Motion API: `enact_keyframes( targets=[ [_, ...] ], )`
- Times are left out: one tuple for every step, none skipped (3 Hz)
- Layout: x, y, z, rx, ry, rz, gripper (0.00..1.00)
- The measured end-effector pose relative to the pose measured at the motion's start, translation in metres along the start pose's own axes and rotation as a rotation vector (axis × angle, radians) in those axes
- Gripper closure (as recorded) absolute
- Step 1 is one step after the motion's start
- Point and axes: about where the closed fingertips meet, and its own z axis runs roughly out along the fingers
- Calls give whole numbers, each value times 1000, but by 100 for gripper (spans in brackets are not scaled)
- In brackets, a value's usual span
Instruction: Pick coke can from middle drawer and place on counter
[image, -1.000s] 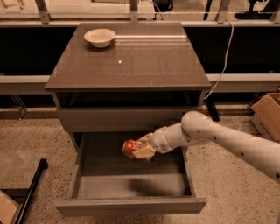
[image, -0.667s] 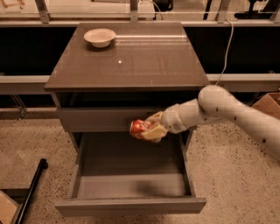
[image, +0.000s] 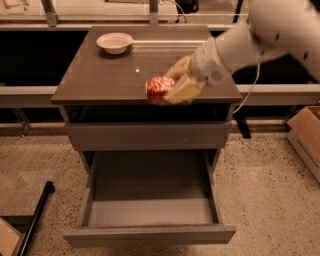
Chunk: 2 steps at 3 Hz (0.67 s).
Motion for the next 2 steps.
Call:
enact_keyframes(
  targets=[
    [-43, -16, -34, 39, -7, -77, 100],
    [-33, -14, -21, 34, -2, -51, 100]
  ],
)
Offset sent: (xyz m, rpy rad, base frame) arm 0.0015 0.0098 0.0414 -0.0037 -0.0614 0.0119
